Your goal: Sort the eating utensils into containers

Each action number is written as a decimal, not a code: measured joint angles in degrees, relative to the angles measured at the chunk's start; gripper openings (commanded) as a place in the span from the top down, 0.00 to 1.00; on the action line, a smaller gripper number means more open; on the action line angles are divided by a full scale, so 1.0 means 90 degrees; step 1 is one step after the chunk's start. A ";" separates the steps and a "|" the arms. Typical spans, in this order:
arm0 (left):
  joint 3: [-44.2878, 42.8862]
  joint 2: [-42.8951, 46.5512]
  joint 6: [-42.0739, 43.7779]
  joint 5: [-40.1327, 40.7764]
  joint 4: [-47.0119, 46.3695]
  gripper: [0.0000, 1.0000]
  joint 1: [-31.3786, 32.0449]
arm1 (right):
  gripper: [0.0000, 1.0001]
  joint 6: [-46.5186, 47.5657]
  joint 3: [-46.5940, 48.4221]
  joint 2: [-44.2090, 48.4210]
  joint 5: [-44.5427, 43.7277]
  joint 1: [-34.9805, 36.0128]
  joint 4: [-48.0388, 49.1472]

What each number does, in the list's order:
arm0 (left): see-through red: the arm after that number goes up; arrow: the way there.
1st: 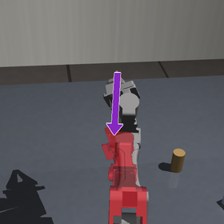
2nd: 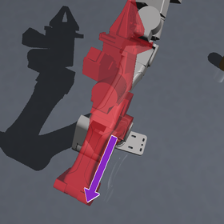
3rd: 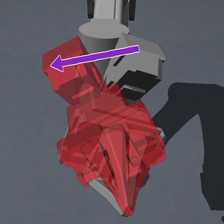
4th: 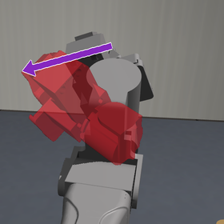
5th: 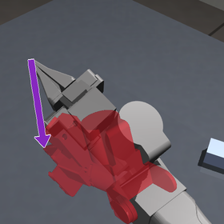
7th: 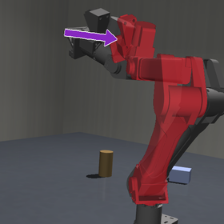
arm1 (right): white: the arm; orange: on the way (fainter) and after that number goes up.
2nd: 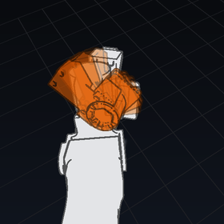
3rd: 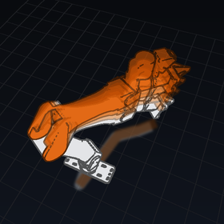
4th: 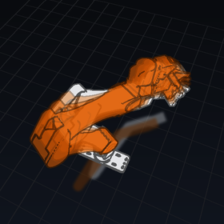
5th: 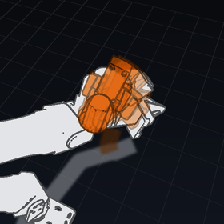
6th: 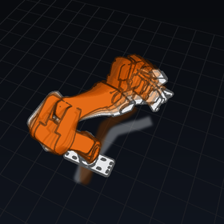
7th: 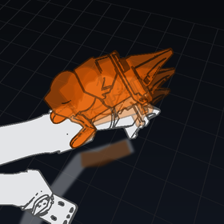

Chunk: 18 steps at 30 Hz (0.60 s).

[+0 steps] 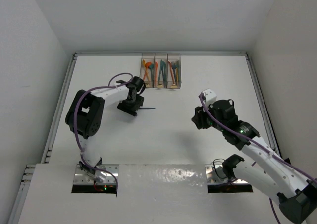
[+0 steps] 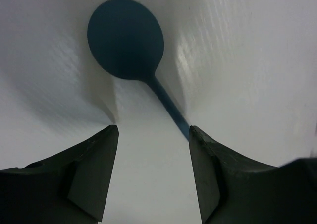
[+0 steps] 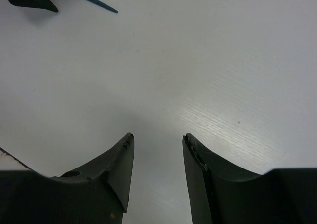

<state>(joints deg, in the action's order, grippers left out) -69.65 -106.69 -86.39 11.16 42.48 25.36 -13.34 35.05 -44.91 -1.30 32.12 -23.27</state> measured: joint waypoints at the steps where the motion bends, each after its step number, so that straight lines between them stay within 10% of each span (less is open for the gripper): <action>1: -0.0058 -0.0056 -0.0083 0.0024 0.0027 0.44 -0.0032 | 0.56 -0.0017 0.0000 0.0058 0.0000 0.0000 -0.0010; 18: -0.0610 -0.0619 -0.0775 -0.0131 0.0566 0.58 -0.0709 | 0.53 -0.0070 -0.0002 0.0675 0.0036 0.0000 -0.0311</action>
<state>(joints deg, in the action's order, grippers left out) -75.13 -112.27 -93.36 9.98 47.57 18.98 -13.98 35.03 -38.83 -0.97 32.12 -26.06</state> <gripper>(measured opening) 0.464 0.462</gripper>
